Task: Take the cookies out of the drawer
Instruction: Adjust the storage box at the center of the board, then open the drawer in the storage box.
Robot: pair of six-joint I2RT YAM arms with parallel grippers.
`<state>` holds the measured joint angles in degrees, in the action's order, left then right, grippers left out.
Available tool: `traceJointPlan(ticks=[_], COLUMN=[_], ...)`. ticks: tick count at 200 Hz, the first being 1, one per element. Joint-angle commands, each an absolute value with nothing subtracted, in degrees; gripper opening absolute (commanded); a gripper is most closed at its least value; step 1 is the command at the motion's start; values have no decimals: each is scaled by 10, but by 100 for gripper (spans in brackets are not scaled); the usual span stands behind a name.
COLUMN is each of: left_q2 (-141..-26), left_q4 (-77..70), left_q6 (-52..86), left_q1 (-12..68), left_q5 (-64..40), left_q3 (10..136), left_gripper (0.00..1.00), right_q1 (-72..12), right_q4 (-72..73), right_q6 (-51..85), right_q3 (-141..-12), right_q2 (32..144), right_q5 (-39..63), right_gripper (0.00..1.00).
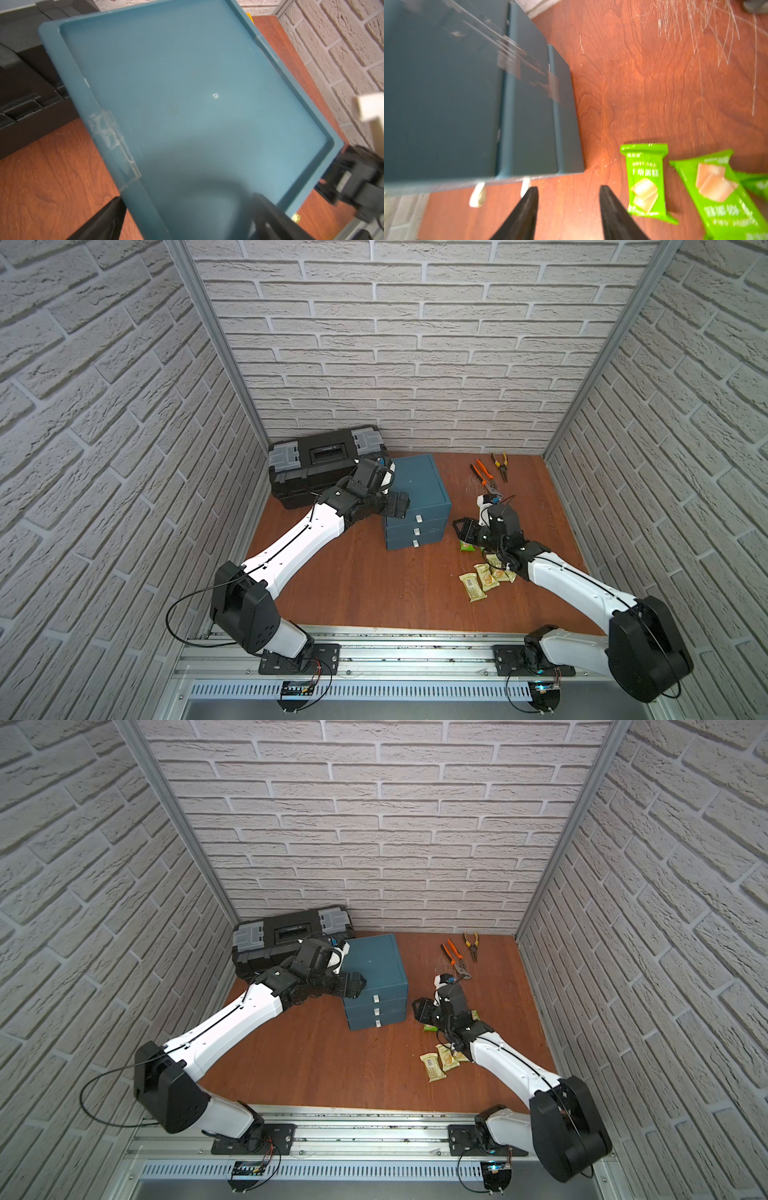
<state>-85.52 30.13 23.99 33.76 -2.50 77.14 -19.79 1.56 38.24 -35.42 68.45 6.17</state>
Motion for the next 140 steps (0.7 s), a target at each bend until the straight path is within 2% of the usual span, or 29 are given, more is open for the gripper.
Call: traceJointPlan(ticks=[1, 28, 41, 95, 140], left_q2=[-850, -854, -853, -859, -850], left_q4=[306, 302, 294, 281, 276], left_q6=[227, 227, 228, 230, 234], left_q1=[322, 316, 312, 308, 309], left_q5=[-17, -21, -25, -44, -45], left_q3=[749, 746, 739, 729, 719], left_gripper=[99, 99, 98, 98, 99], right_q1=[-209, -248, -273, -309, -341], right_q4=[83, 182, 241, 575, 690], right_q6=[434, 493, 510, 595, 609], right_q3=[-286, -231, -215, -201, -236], right_q2=[642, 639, 669, 904, 1035], right_q5=[115, 127, 129, 155, 140], right_gripper=[62, 69, 69, 65, 63])
